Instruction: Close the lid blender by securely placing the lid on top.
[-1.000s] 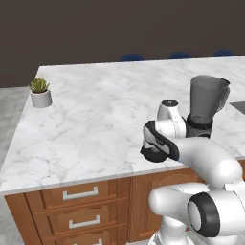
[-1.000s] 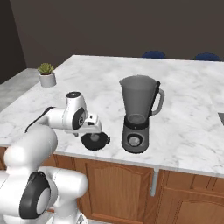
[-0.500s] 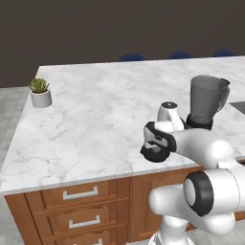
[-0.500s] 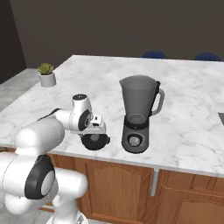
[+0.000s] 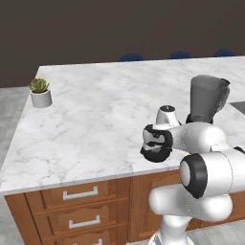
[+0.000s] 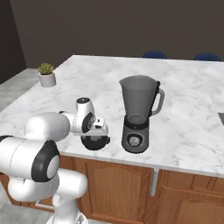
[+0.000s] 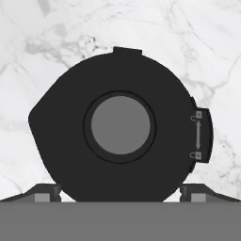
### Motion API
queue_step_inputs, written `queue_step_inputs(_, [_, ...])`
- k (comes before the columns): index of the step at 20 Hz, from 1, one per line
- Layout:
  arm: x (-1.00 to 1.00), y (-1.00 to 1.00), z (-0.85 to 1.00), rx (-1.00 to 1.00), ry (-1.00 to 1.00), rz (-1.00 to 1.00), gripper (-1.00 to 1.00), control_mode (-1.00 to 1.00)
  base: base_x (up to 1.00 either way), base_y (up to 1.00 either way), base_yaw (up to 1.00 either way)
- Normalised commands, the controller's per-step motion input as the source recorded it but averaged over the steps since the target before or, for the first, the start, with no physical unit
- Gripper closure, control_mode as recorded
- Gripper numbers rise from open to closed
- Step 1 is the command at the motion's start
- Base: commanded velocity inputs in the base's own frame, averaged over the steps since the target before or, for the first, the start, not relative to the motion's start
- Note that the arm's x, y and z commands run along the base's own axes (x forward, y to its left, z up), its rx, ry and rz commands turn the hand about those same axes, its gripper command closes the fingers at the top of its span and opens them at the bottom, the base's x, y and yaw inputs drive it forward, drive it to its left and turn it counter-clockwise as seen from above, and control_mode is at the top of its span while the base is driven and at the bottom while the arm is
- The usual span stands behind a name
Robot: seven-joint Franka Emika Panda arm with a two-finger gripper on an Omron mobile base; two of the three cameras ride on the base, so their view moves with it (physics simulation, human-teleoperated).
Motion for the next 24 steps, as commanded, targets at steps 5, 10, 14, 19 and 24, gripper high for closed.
queue_step_inputs(5, [0.26, 0.0, -0.22, 0.0, 0.03, 0.0, -1.0, -1.0, 0.0, 0.0, 0.0])
queue_step_inputs(10, [0.26, 0.0, -0.2, 0.0, 0.02, 0.0, -1.0, -1.0, 0.0, 0.0, 0.0])
queue_step_inputs(14, [0.27, 0.0, -0.16, 0.0, 0.03, 0.0, -1.0, -1.0, 0.0, 0.0, 0.0])
queue_step_inputs(19, [0.17, 0.0, -0.24, 0.0, 0.0, 0.0, -1.0, -1.0, 0.0, 0.0, 0.0])
queue_step_inputs(24, [0.02, 0.0, -0.31, 0.0, 0.0, 0.0, -1.0, -1.0, 0.0, 0.0, 0.0])
